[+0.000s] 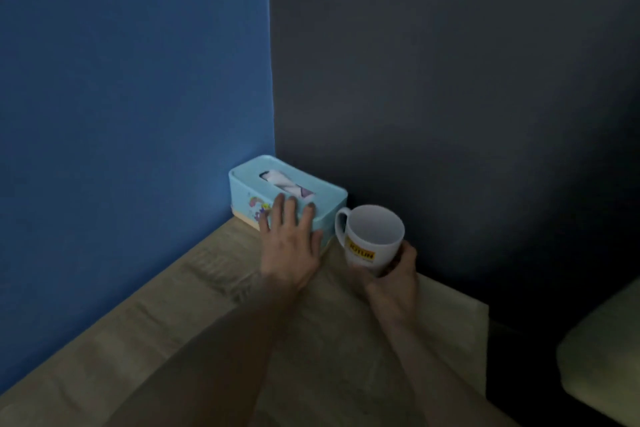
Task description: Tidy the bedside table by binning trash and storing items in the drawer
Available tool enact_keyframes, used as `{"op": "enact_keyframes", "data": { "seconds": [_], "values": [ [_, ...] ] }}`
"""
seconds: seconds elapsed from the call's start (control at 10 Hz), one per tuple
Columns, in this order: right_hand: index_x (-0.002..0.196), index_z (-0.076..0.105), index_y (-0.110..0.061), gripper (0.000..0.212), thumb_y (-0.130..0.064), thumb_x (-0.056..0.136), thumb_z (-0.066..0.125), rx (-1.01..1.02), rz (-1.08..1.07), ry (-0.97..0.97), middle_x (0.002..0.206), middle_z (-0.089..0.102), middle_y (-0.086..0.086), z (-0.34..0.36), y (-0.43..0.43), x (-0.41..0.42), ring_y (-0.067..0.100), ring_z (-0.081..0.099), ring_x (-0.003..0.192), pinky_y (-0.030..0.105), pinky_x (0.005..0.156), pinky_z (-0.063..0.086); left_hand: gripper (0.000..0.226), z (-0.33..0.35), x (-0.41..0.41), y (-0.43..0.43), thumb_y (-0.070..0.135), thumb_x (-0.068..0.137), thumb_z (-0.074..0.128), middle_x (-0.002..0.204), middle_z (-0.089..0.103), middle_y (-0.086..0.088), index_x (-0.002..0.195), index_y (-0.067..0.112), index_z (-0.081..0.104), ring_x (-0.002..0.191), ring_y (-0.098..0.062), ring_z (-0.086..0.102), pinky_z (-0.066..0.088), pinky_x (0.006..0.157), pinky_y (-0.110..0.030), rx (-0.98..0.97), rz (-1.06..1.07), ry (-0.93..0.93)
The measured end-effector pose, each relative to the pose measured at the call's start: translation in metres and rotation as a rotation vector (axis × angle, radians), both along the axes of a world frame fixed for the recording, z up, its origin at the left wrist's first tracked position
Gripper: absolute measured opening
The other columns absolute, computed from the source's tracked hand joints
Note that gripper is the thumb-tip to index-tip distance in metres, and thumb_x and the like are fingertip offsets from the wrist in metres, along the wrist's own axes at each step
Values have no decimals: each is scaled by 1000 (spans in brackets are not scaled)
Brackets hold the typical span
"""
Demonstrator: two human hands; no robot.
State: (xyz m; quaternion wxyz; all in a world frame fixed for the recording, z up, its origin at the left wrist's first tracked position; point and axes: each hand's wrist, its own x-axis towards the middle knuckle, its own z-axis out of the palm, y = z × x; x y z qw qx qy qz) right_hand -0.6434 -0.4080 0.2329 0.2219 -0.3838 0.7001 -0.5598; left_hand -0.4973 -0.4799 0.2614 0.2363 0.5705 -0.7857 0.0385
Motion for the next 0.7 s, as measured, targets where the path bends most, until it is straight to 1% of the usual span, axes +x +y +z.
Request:
{"op": "enact_keyframes", "data": {
  "seconds": [0.1,0.2,0.3,0.4,0.5,0.6,0.7],
  "values": [
    [128,35,-17,87,-31,57,85,88,-23,-31,119,54,-2,5,4,3,18,55,109,34,90,48,48,-11,7,4,39,87,39,139,48,-17,128,15,47,134,-36,38,33,103,-58,17,-67,45],
    [129,34,-17,89,-33,58,84,151,-14,-39,128,55,4,10,6,4,20,55,113,37,93,48,49,-6,14,1,30,81,49,143,46,-14,127,14,47,138,-33,34,32,104,-58,18,-130,85],
    [136,28,-18,97,-38,59,82,250,-56,11,140,44,7,14,25,11,22,46,124,39,102,41,64,0,29,7,14,74,56,154,30,-6,136,18,39,145,-27,13,16,114,-58,56,-190,118],
    [143,19,-20,101,-45,64,76,346,-112,46,148,31,7,19,44,19,24,36,132,42,109,33,81,-1,43,25,4,71,54,159,9,0,144,21,23,147,-24,-4,0,116,-49,162,-163,186],
    [146,11,-19,91,-47,77,63,417,-123,124,152,20,9,17,70,26,25,27,136,42,114,23,64,-24,64,70,15,80,45,155,3,0,142,13,27,147,-27,7,1,117,-51,338,-197,111],
    [147,10,-17,85,-41,81,59,441,-80,216,154,18,9,14,80,29,24,23,138,42,116,20,53,-37,75,82,27,85,33,155,19,-2,137,17,36,145,-28,16,14,115,-59,368,-268,-3],
    [145,21,-9,74,-35,84,54,449,-14,376,152,24,12,4,88,39,25,21,140,38,117,15,48,-43,77,82,34,90,26,155,26,-5,137,31,27,145,-30,16,13,114,-60,363,-291,-92]
  ]
}}
